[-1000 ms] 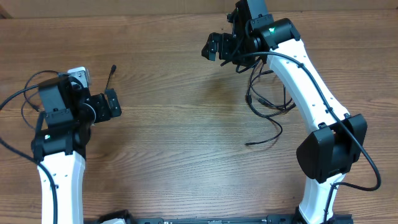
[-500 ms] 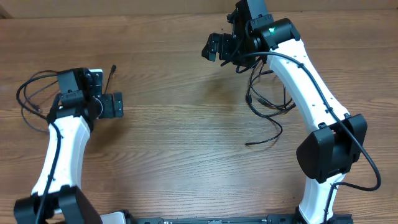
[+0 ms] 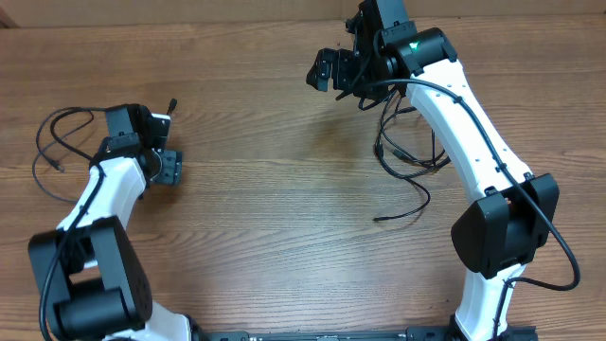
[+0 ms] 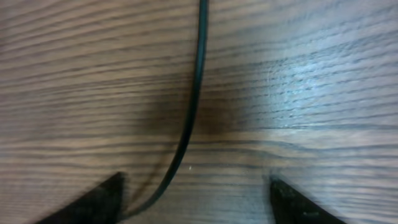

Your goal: Untangle cables

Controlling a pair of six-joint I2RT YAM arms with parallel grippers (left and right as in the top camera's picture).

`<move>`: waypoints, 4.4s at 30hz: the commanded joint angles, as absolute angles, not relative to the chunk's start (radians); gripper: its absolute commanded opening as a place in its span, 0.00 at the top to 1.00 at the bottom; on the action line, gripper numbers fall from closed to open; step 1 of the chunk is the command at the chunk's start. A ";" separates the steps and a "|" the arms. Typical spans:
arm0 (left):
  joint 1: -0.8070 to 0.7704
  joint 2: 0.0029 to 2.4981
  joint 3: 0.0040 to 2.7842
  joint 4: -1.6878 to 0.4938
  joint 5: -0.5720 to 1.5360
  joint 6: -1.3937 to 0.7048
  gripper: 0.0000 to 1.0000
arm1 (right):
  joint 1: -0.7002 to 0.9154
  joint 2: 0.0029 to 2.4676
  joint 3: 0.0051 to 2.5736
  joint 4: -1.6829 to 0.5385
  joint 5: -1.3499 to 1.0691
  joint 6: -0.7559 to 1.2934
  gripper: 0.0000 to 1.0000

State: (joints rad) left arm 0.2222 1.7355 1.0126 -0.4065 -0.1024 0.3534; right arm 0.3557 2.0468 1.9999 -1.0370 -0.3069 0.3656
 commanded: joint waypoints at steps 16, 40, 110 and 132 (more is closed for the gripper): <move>0.222 1.721 1.214 -0.549 -0.384 0.290 0.96 | 0.355 2.039 2.015 -0.965 -0.308 0.363 0.00; 0.595 1.613 1.435 -0.570 -0.144 -0.091 0.96 | 0.355 2.039 2.016 -0.898 -0.360 0.371 0.17; 0.601 2.133 1.595 -0.092 -0.111 0.069 0.90 | 0.355 2.039 2.015 -0.896 -0.360 0.371 0.16; 0.553 2.479 2.182 -0.337 -0.142 0.030 0.84 | 0.360 2.039 2.015 -0.927 -0.357 0.419 0.17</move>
